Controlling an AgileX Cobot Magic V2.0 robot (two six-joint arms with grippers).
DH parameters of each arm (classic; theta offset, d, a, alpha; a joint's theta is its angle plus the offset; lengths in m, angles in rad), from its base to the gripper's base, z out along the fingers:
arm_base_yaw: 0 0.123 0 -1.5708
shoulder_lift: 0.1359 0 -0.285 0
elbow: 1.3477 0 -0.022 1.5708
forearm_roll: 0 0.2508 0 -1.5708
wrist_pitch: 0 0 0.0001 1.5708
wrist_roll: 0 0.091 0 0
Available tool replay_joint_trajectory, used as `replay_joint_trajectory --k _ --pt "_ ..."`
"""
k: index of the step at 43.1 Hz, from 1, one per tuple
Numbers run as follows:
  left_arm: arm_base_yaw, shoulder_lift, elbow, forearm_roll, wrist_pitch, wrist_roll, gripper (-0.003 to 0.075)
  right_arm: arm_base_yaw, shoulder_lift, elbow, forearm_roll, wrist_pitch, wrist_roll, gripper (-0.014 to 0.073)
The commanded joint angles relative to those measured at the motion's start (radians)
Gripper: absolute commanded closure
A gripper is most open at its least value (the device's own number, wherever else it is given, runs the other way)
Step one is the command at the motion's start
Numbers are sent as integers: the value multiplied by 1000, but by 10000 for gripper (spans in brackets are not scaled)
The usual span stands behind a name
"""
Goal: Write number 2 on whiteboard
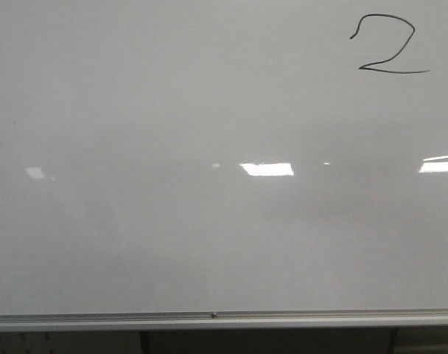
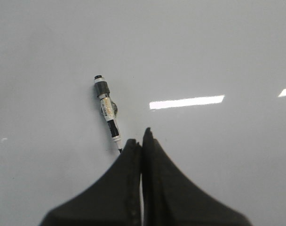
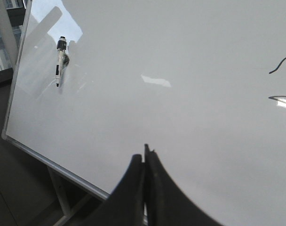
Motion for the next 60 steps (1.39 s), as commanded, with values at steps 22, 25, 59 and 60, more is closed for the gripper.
replay_joint_trajectory --k 22,25,59,60 --pt "22 -155 332 235 -309 -313 740 -1 10 -26 23 -54 -3 689" --pt "22 -155 352 237 -317 -313 740 -1 10 -26 23 -54 -3 689" --pt "22 -155 349 239 -315 -311 740 -1 10 -26 23 -54 -3 689" --pt "22 -155 349 239 -315 -311 740 -1 10 -26 23 -54 -3 689"
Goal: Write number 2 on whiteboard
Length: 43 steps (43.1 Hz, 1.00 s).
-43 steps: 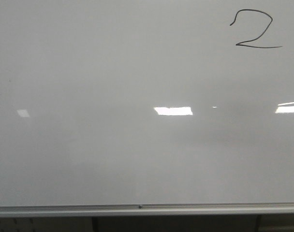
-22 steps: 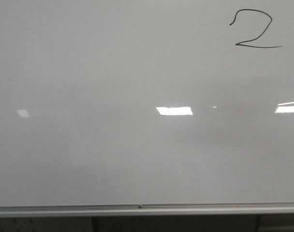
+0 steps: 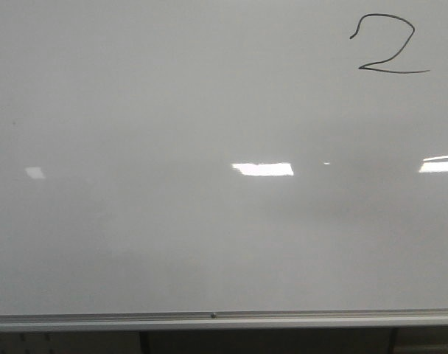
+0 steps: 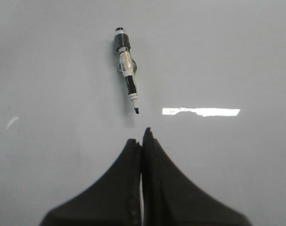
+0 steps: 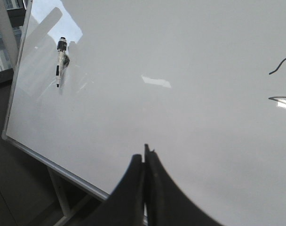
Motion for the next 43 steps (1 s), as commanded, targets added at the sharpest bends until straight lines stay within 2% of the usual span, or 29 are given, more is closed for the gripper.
replay_joint_trajectory --k 1,9,14,19,24,27,36,39,43 --pt "1 -20 22 -6 -81 -9 740 -1 12 -26 23 -54 -3 689" --pt "1 -20 22 -6 -81 -9 740 -1 12 -26 23 -63 -3 689" --pt "1 -20 22 -6 -81 -9 740 -1 4 -9 9 -127 -4 689" --pt "1 -20 22 -6 -81 -9 740 -43 -13 43 -58 -205 -3 689" --pt "1 -20 22 -6 -81 -9 740 -131 -31 115 -153 -244 31 689" --pt "1 -20 22 -6 -81 -9 740 -177 -58 157 -258 -244 113 689" --pt "1 -20 22 -6 -81 -9 740 -266 -180 263 -609 -247 582 689" --pt "1 -20 22 -6 -81 -9 740 -273 -209 303 -690 -263 676 689" --pt "1 -20 22 -6 -81 -9 740 -271 -214 351 -724 -306 711 689"
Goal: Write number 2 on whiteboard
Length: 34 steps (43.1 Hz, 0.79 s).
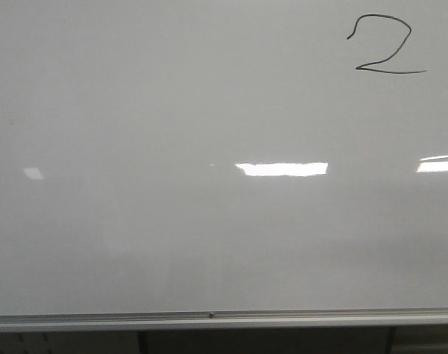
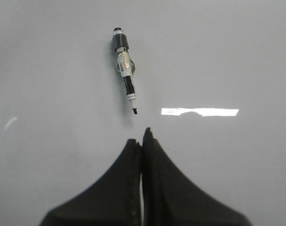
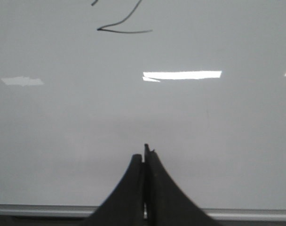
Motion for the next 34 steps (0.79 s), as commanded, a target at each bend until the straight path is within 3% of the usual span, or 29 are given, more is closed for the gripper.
replay_joint_trajectory --k 1,34 --pt "1 -20 22 -6 -81 -9 740 -6 -15 23 -63 -133 62 689" --pt "1 -20 22 -6 -81 -9 739 -6 -15 21 -71 -103 62 689"
